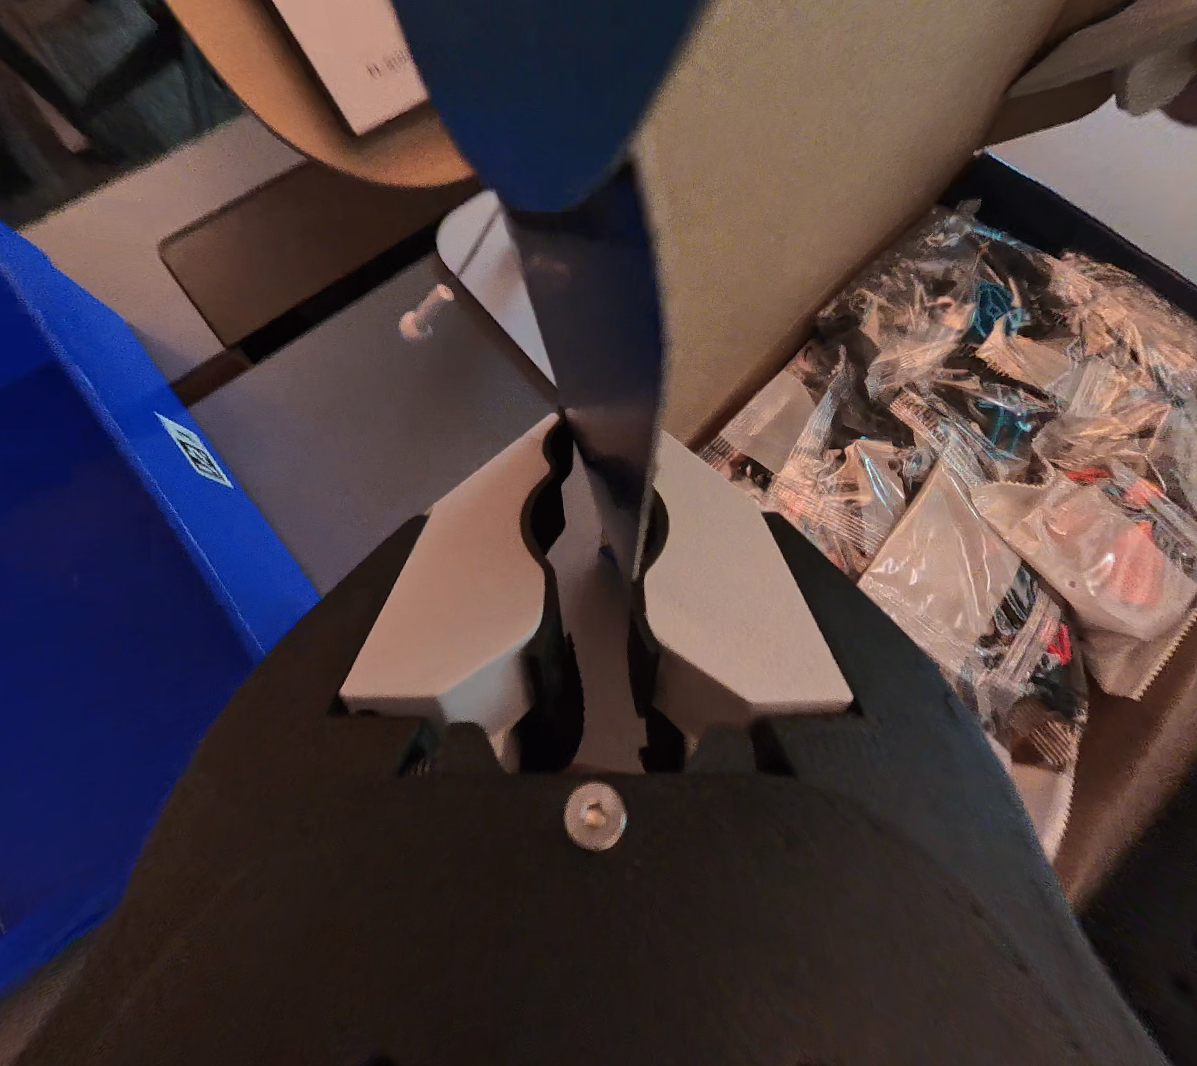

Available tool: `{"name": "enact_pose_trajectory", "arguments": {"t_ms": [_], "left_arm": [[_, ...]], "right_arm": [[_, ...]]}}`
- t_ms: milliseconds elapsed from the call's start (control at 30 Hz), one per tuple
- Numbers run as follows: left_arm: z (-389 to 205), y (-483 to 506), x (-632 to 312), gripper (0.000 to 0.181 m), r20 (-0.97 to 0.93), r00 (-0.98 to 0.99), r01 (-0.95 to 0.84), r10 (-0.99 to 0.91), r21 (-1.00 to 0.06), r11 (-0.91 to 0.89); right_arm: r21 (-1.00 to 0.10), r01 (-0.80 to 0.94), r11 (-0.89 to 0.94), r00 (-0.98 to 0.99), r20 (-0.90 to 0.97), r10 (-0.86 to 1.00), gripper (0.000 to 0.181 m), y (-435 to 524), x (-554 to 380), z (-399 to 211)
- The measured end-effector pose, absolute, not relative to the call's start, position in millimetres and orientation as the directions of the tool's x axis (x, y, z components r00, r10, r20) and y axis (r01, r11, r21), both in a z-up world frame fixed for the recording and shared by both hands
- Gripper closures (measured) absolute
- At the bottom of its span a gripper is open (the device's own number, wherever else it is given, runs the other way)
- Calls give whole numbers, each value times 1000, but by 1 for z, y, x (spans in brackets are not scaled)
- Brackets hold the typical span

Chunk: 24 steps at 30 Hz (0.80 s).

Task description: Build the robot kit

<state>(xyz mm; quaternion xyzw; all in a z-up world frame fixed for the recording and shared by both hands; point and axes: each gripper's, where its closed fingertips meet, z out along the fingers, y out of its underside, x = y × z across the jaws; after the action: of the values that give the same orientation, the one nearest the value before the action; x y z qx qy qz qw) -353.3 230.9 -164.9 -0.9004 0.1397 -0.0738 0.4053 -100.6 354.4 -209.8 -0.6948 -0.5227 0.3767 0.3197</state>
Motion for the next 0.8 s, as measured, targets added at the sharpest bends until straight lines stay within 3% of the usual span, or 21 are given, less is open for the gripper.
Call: {"name": "enact_pose_trajectory", "arguments": {"t_ms": [33, 167, 400, 667, 800], "left_arm": [[-169, 224, -354, 170, 16, 947, -213, -320, -716, -665], [-175, 211, -358, 172, 67, 945, -212, -321, -622, -754], [-185, 234, -369, 171, 238, 941, -63, -242, -577, -814], [-180, 225, -365, 167, 157, 944, -114, -291, -672, -732], [-188, 215, -363, 145, 123, 945, -135, -304, -699, -702]], "right_arm": [[-819, 507, -268, 154, -220, 963, 178, 347, -99, -210], [-745, 574, -341, 112, -341, 933, 178, 329, -96, -213], [-673, 591, -445, 119, -474, 873, 178, 333, -104, -218], [-745, 594, -304, 140, -276, 951, 173, 327, -104, -216], [-783, 564, -260, 152, -212, 965, 149, 325, -106, -218]]}}
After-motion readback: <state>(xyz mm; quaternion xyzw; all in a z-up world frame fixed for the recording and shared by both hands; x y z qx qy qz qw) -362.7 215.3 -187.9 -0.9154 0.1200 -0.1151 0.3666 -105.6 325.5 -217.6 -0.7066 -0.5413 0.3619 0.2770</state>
